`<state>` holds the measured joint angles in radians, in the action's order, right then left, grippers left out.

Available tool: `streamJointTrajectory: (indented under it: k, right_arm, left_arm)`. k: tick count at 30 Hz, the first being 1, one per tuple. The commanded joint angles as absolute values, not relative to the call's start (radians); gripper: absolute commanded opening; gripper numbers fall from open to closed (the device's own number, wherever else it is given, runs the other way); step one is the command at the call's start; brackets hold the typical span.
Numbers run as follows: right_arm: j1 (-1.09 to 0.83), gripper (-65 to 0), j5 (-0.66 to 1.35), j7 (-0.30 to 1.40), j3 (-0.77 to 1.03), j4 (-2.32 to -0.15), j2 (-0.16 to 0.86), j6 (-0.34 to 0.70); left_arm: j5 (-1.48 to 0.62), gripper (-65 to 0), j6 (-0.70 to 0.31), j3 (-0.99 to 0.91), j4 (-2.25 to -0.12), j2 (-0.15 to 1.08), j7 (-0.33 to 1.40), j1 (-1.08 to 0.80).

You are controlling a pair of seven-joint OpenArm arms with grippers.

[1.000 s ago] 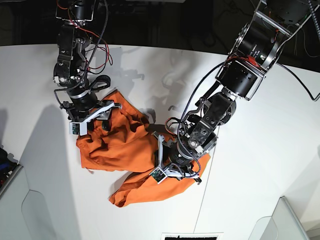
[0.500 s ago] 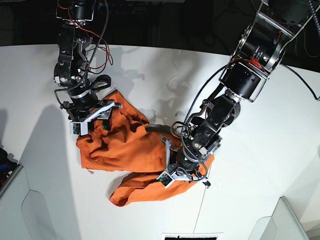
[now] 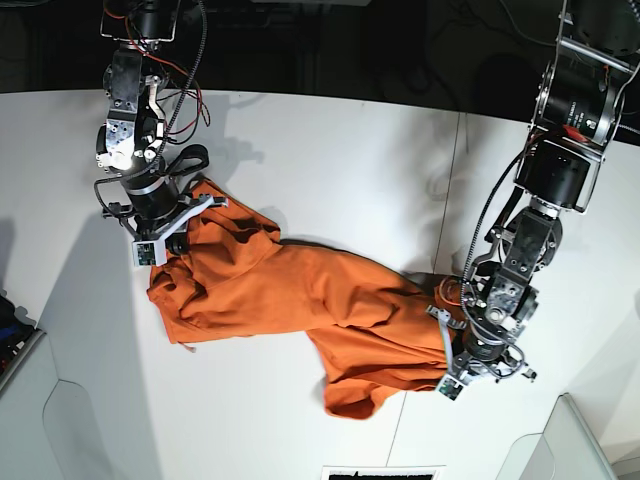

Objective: Layout the t-shirt on the table in an organized manner, then fold the t-shirt properly
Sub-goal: 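Pull the shirt apart, left gripper moving away from the right gripper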

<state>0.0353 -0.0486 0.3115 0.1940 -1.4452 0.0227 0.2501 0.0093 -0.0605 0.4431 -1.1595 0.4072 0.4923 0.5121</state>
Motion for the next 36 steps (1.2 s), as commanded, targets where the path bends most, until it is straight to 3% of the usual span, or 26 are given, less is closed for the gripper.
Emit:
streamJointTrajectory:
  k: [1, 7, 10, 12, 15, 19, 22, 29, 36]
  right_arm:
    - [0.043, -65.0, -0.044, 0.292, 0.194, -1.463, 0.037, 0.250]
    - [-0.032, -65.0, -0.041, 0.281, 0.194, -1.464, 0.051, 0.250]
    - [-0.075, -65.0, -0.018, 0.229, 0.194, -1.468, 0.051, 0.251]
    - [-0.097, -65.0, 0.019, 0.205, 0.194, -1.485, 0.053, 0.251]
    - [-0.111, -64.2, 0.041, 0.198, 0.194, -1.544, 0.053, 0.251]
    - [-0.103, -48.2, 0.068, 0.198, 0.194, -1.661, 0.053, 0.250]
    - [-0.073, -42.3, 0.068, 0.199, 0.195, -1.711, 0.054, 0.250]
    - [0.094, -38.8, -0.027, 0.206, 0.195, -1.587, 0.067, 0.181]
    - [0.228, -36.4, -0.025, 0.229, 0.194, -1.302, 0.136, 0.279]
  left_arm:
    - [0.001, -65.0, -0.060, 0.411, -1.177, 0.438, 0.505, 0.539]
    - [-0.199, -63.2, -0.264, 0.266, -1.177, 0.506, 0.559, 0.443]
    - [-0.328, -43.1, -0.368, 0.205, -1.177, 0.511, 0.570, 0.380]
    - [-0.410, -35.3, -0.423, 0.168, -1.177, 0.511, 0.571, 0.339]
    - [-0.500, -35.2, -0.482, 0.120, -1.179, 0.510, 0.577, 0.299]
    - [-0.597, -35.3, -0.557, 0.066, -1.200, 0.510, 0.584, 0.281]
    - [-0.632, -35.3, -0.586, 0.050, -1.243, 0.511, 0.596, 0.280]
    - [-0.655, -35.3, -0.588, 0.050, -1.329, 0.509, 0.610, 0.280]
    - [-0.654, -35.3, -0.588, 0.050, -1.328, 0.481, 0.611, 0.265]
